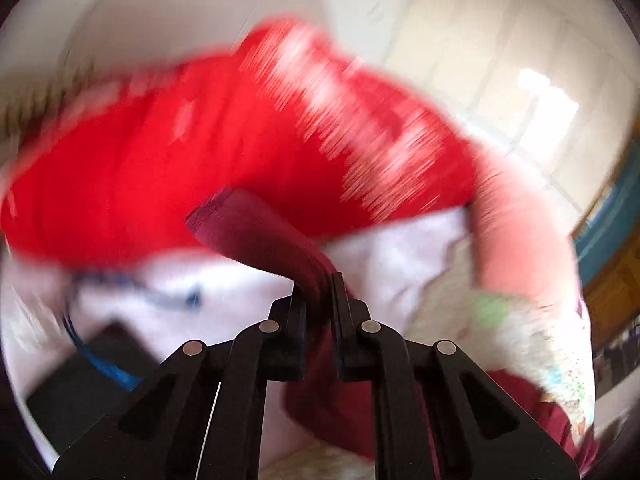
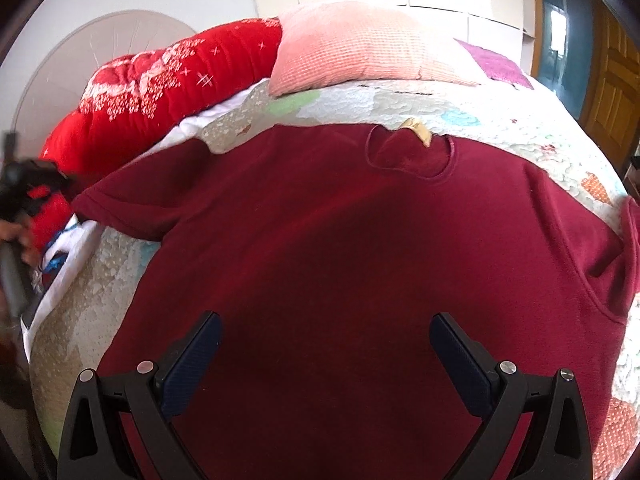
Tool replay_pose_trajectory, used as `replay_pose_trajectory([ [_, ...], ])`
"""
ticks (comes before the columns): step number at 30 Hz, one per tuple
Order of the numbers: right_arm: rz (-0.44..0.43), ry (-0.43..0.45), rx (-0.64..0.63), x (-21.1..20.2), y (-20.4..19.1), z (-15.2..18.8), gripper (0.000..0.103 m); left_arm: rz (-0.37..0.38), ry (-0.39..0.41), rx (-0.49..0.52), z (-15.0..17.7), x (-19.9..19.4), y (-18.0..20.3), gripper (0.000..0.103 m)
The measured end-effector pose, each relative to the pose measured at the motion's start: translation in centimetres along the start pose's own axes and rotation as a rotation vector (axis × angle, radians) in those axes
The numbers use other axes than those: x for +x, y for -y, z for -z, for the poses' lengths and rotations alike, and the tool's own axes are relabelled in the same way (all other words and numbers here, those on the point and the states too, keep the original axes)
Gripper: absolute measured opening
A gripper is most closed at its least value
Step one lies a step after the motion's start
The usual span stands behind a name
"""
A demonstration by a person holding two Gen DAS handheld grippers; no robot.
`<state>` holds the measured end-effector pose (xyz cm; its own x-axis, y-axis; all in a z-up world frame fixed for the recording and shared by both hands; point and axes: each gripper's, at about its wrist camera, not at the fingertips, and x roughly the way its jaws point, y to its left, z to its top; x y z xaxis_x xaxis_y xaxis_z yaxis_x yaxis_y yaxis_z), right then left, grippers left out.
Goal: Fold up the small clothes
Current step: 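Grasp the sleeve cuff with the left gripper and fold it across the body, then open the left gripper to release the folded sleeve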
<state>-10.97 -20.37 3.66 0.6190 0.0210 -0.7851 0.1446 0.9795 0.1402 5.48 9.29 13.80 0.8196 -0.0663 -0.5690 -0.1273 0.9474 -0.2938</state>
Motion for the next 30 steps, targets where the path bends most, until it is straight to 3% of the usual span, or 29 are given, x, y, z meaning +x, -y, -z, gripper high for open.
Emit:
replay_pose_trajectory([
  [3,-0.008,0.016,0.038,-0.7,1.0,-0.1,0.103,0.105,0.079,0.159,-1.3,-4.4,6.1,0.008],
  [6,0.004,0.037,0.082,-1.7,2.4,-0.1,0.103,0.239,0.099,0.327,1.6,-7.9,13.2,0.008],
  [9,0.03,0.059,0.128,-2.9,4.3,-0.1,0.103,0.379,0.01,0.407,6.4,-8.1,18.6,0.008],
  [15,0.144,0.083,0.218,-5.3,9.5,0.4,0.103,0.488,-0.232,0.5,17.7,-3.1,26.6,0.008],
  [18,0.181,0.08,0.266,-6.2,11.8,0.9,0.103,0.459,-0.358,0.573,22.3,-0.3,28.2,0.008],
  [21,0.186,0.09,0.302,-6.9,13.3,1.1,0.103,0.438,-0.397,0.571,22.5,-0.6,26.8,0.008],
  [23,0.166,0.114,0.317,-7.2,13.5,0.8,0.103,0.414,-0.348,0.538,20.2,-2.2,24.6,0.01],
  [25,0.118,0.123,0.32,-6.7,12.8,0.0,0.103,0.351,-0.285,0.536,18.3,-3.3,22.4,0.02],
  [27,0.042,0.121,0.296,-5.6,11.2,-1.3,0.103,0.263,-0.222,0.549,16.7,-3.5,20.2,0.053],
  [28,0.013,0.119,0.273,-4.9,10.2,-2.0,0.103,0.203,-0.18,0.554,16.0,-3.5,18.9,0.058],
  [30,-0.049,0.111,0.196,-3.3,7.6,-4.0,0.103,0.085,-0.111,0.55,14.7,-3.0,16.5,0.059],
])
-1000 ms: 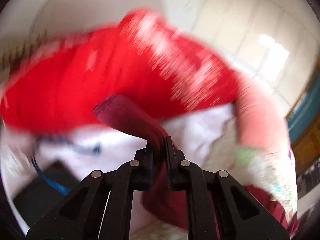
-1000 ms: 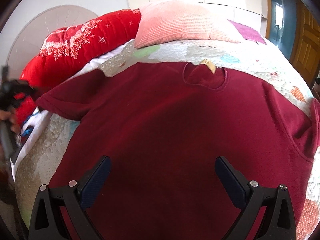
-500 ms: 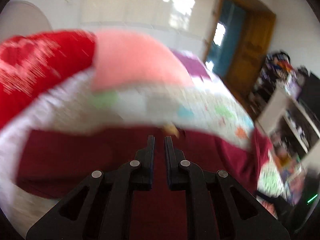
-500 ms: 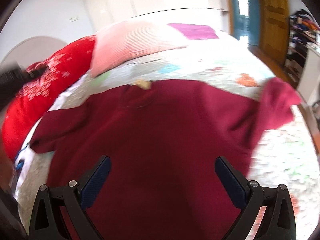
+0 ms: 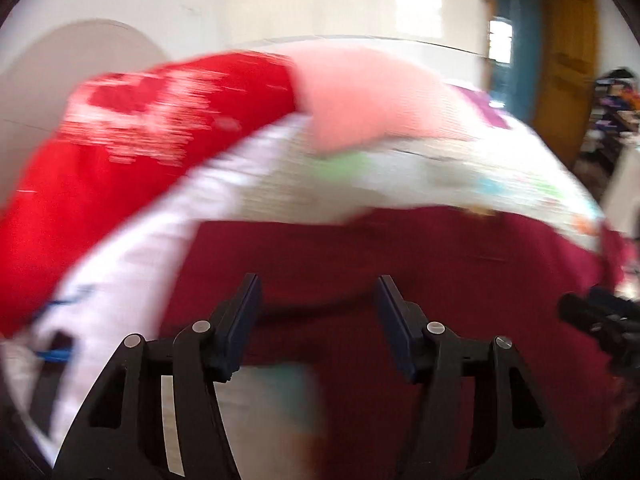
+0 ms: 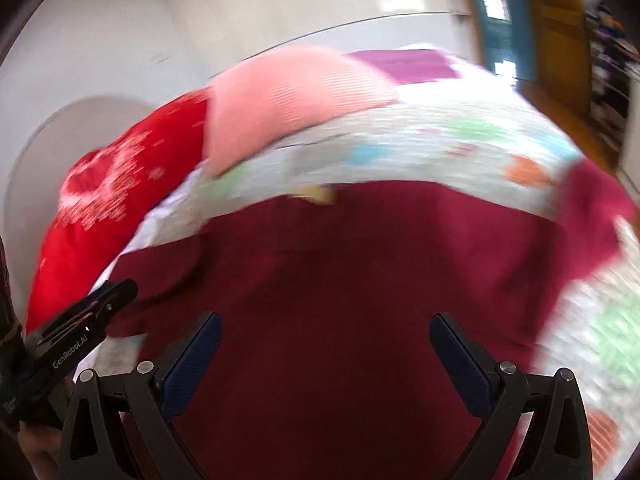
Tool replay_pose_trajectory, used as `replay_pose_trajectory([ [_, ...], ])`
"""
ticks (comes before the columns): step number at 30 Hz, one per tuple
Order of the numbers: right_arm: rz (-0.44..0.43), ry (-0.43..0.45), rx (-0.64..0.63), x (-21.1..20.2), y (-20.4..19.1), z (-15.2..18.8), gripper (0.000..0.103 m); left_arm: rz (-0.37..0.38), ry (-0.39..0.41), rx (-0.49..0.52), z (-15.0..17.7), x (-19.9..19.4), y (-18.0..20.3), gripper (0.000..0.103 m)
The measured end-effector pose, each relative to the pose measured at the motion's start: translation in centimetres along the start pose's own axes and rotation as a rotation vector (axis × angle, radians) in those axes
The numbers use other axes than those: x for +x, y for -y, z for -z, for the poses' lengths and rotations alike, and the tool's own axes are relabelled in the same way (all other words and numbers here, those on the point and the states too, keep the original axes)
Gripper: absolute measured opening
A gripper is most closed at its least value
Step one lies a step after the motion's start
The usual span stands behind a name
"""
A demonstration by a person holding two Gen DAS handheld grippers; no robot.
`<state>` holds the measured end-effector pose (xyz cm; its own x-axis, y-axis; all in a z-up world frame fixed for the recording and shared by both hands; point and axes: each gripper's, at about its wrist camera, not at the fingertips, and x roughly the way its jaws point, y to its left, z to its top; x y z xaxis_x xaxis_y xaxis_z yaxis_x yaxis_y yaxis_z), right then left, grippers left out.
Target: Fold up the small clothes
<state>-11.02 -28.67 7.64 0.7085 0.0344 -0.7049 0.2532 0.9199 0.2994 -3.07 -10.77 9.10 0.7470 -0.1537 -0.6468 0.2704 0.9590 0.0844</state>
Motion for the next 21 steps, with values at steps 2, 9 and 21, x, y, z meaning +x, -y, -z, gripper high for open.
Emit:
replay_pose_trajectory([
  [2,-0.045,-0.004,-0.068,2.1,-2.5,-0.9,0.103,-0.083,-0.009,-0.051,0.1,0.8,-3.1,0.059],
  [9,-0.135,-0.07,-0.119,10.3,-8.5,-2.9,0.102,-0.105,-0.045,-0.325,3.3,4.0,-10.4,0.059],
  [21,-0.15,-0.031,-0.146,12.1,-10.7,-4.6,0.006,-0.014,0.022,-0.399,3.0,3.3,-12.0,0.059],
])
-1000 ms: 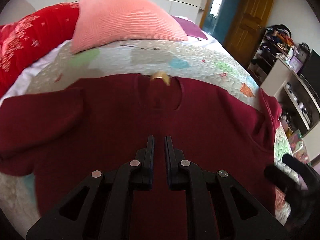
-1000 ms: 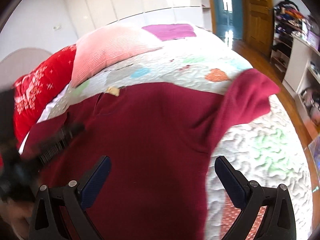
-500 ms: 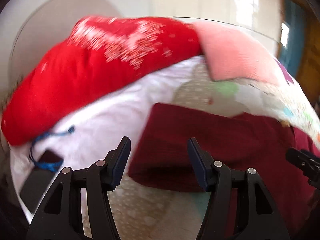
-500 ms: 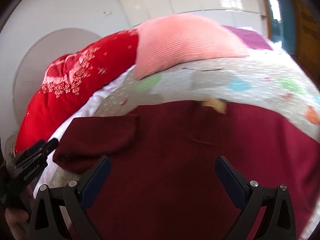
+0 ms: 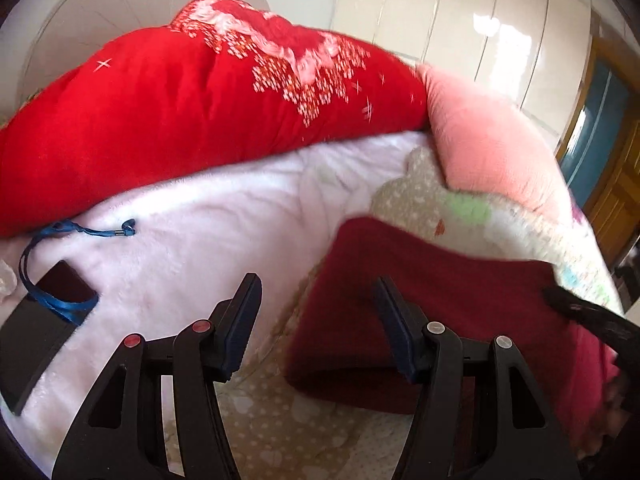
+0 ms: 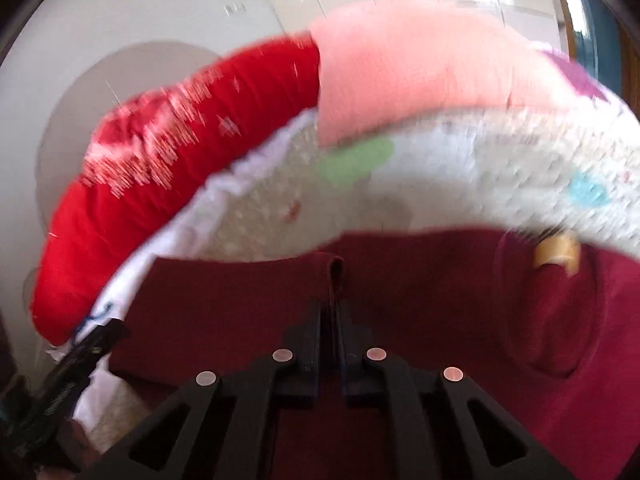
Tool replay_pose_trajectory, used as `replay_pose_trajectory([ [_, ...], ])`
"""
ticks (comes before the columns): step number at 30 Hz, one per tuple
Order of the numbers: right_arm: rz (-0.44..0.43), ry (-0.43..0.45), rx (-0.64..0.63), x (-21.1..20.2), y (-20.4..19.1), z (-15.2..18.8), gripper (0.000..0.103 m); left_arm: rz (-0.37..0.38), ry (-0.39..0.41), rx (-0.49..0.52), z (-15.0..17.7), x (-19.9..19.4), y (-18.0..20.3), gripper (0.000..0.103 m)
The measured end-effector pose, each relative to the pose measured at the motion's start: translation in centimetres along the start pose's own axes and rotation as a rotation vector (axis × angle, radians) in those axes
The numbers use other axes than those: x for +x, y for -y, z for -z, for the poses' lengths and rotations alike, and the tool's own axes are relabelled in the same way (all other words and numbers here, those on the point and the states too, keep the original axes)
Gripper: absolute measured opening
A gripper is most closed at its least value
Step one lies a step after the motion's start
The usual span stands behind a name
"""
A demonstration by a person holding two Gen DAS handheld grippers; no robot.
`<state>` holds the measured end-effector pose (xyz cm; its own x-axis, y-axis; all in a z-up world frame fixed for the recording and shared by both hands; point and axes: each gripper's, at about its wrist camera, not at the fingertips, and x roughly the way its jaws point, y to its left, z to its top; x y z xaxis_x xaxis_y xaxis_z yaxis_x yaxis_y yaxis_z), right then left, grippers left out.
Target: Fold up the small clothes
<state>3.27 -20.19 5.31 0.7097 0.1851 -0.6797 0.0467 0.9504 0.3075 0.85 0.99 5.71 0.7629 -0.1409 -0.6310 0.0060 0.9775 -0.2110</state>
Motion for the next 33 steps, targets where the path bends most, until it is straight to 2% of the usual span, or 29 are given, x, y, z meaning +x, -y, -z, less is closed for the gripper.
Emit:
replay_pose_trajectory([
  [3,0.008,0.096,-0.007,-4.9,0.3,-0.4,0.006,0.038,0.045,-0.05,-0.3,-0.9,-0.7,0.059],
  [5,0.024,0.144,0.012,-9.0,1.4,-0.1,0.006,0.066,0.047,-0.063,-0.3,-1.1,-0.7,0.059],
  [8,0.16,0.197,0.012,-14.1,3.6,1.4,0.006,0.109,0.012,-0.046,-0.1,-0.8,0.4,0.059],
  [9,0.226,0.211,0.006,-15.2,4.4,2.0,0.006,0.114,0.004,-0.034,0.1,-0.6,0.9,0.059],
  [10,0.33,0.216,0.003,-16.3,5.8,2.7,0.006,0.119,-0.003,-0.02,0.3,-0.6,1.4,0.059],
  [12,0.422,0.196,0.039,-16.8,8.3,3.5,0.006,0.14,-0.012,0.013,0.7,-0.5,2.7,0.059],
  [14,0.432,0.138,0.117,-15.8,11.3,4.1,0.006,0.156,-0.015,0.052,0.9,-0.6,3.7,0.059],
  [16,0.454,0.034,0.167,-14.4,13.0,4.5,0.006,0.161,-0.008,0.105,1.2,-0.8,4.7,0.059],
  [18,0.441,0.023,0.188,-14.6,13.4,4.6,0.011,0.158,0.0,0.152,1.5,-1.0,5.4,0.059],
  [19,0.448,0.062,0.189,-15.1,12.9,4.6,0.028,0.163,-0.003,0.177,1.7,-1.0,5.8,0.059],
  [20,0.45,0.105,0.178,-15.3,11.9,4.5,0.049,0.177,-0.01,0.194,1.9,-1.0,6.2,0.059],
  [22,0.377,0.167,0.132,-15.5,9.5,4.0,0.064,0.212,-0.037,0.224,2.4,-0.9,6.7,0.059],
  [24,0.234,0.127,0.03,-13.9,6.5,3.0,0.065,0.222,-0.06,0.278,2.9,-0.9,7.5,0.059],
  [28,0.086,0.009,-0.176,-7.5,0.8,0.9,0.065,0.188,-0.083,0.391,4.1,-0.4,8.8,0.059],
  [30,0.071,-0.028,-0.271,-4.3,-0.8,0.3,0.065,0.154,-0.114,0.422,4.7,0.6,9.1,0.059],
  [33,0.057,-0.125,-0.385,0.7,-2.5,-0.3,0.065,0.153,-0.167,0.405,5.0,1.8,8.7,0.059],
])
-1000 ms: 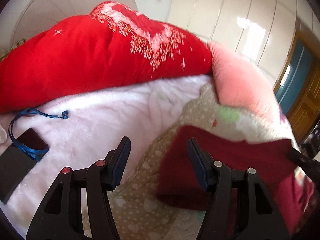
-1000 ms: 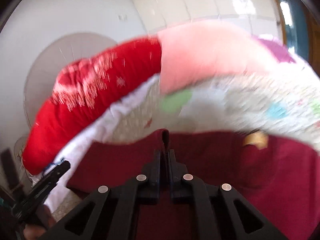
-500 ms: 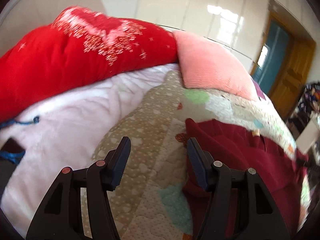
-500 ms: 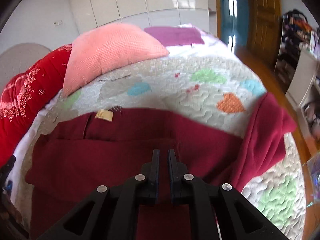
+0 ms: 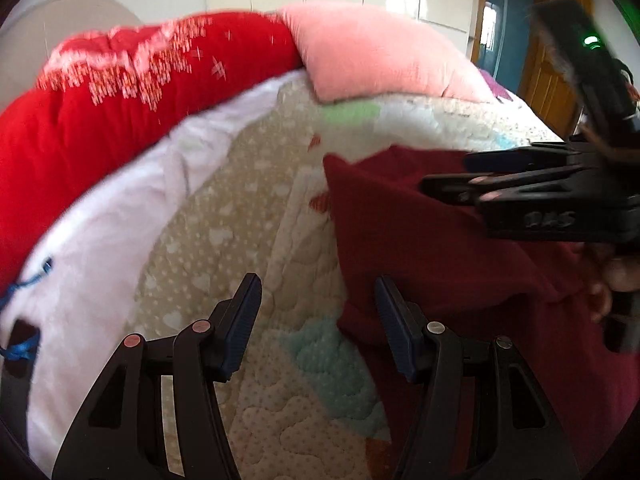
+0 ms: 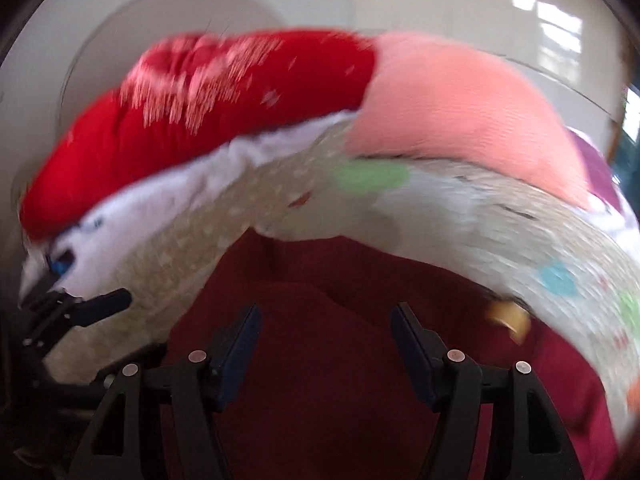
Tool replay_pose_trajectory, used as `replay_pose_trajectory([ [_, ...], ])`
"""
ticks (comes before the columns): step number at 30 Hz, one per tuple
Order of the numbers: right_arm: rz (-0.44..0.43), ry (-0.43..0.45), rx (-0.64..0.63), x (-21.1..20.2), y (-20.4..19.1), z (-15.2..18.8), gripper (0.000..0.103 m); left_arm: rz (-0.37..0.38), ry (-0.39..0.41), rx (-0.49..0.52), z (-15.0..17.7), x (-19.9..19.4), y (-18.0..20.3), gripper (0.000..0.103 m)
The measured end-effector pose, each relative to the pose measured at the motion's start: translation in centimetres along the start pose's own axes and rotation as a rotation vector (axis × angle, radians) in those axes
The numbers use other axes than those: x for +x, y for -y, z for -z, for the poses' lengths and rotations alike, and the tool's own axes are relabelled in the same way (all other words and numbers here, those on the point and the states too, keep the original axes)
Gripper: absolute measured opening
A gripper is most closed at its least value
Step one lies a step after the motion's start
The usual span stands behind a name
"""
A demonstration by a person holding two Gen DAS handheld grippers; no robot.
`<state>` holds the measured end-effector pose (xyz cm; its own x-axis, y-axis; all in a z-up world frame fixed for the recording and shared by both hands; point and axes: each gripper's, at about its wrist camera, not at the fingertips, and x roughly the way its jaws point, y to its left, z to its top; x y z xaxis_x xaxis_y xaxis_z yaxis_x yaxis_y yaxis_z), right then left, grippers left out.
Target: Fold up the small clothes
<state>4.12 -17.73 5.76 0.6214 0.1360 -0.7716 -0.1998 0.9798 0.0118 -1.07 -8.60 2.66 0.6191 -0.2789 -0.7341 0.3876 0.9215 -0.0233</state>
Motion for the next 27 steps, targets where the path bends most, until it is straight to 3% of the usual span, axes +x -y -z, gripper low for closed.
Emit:
replay_pose_trajectory([
  [4,-0.036,-0.093,-0.063,3.6,-0.3,0.5,0.064,0.047,-0.038,-0.079,0.1,0.7,-1.6,0.059],
  [6,-0.065,-0.066,-0.061,3.4,-0.3,1.0,0.047,0.065,-0.048,-0.11,0.1,0.8,-2.1,0.059],
  [8,-0.05,-0.049,-0.074,2.9,-0.5,1.0,0.013,0.068,-0.049,-0.123,0.2,0.7,-2.2,0.059],
  [10,-0.026,-0.028,-0.084,2.4,-0.7,0.6,0.006,0.063,-0.046,-0.119,0.3,0.5,-2.0,0.059],
  [14,0.105,0.027,-0.09,1.8,-0.3,-0.2,0.002,0.051,-0.046,-0.104,0.3,0.6,-1.6,0.059],
  [16,0.177,0.024,-0.035,2.5,0.8,-0.1,0.0,0.055,-0.051,-0.109,0.3,0.8,-1.7,0.059],
  [20,0.048,-0.025,0.133,2.0,2.7,1.1,0.001,0.063,-0.038,-0.136,0.1,0.5,-2.2,0.059],
  [24,-0.054,0.046,0.141,-2.6,0.8,2.7,0.003,0.074,0.014,-0.148,-0.3,-0.6,-2.3,0.059],
  [27,-0.159,-0.007,0.118,-3.5,-1.9,5.5,0.005,0.082,0.043,-0.131,-0.5,-1.2,-1.8,0.059],
])
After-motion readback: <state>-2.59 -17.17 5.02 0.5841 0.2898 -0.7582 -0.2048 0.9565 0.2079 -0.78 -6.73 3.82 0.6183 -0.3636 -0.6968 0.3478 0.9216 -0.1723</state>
